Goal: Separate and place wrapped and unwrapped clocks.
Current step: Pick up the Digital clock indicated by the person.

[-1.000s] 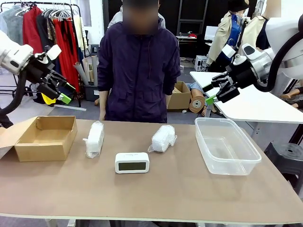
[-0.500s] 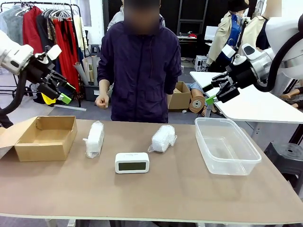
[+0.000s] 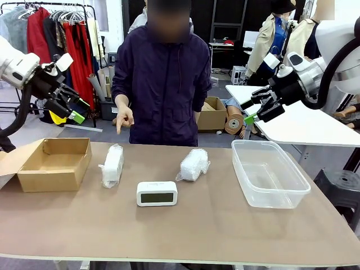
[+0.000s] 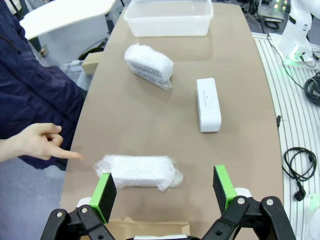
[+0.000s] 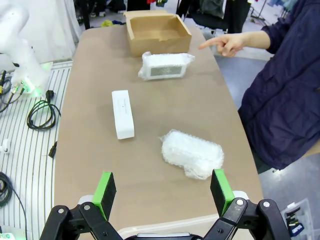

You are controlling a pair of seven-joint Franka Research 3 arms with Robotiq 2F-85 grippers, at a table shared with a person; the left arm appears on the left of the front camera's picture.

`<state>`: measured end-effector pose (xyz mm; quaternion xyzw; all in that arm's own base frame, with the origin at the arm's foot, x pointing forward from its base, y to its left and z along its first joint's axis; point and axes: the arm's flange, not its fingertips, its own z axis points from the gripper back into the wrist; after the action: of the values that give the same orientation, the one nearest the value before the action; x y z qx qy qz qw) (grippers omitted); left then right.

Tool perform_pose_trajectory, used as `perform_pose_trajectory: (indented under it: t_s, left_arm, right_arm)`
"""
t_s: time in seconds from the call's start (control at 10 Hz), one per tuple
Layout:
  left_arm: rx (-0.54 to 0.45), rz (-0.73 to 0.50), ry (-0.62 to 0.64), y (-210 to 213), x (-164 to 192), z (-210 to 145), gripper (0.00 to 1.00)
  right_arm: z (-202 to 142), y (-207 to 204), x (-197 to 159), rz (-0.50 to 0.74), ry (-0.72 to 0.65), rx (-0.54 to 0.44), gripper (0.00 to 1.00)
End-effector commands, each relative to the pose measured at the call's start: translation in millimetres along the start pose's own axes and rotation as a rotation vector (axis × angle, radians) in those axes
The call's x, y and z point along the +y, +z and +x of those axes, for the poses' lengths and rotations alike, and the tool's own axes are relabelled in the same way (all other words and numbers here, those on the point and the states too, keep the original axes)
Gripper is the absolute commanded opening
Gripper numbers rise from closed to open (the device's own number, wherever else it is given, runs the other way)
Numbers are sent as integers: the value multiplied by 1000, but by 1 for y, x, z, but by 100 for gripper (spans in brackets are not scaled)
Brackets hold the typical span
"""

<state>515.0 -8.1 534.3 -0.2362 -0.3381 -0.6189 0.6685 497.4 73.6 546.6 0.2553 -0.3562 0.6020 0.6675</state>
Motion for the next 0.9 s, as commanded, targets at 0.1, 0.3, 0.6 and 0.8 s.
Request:
perform_pose_trajectory:
  t_s: [0.1,0.3,0.6,0.8]
  left_arm:
    - [-7,-5,3,1,-1,-1,100]
    - [-7,-5,3,1,-1,-1,100]
    - [-7,-5,3,1,-1,-1,100]
    - [-7,-5,3,1,-1,-1,100]
  right_arm:
    - [1,1,0,2,2,-8,100]
    - [1,1,0,2,2,-8,100]
    - [1,1,0,2,2,-8,100]
    - [1,1,0,2,2,-8,100]
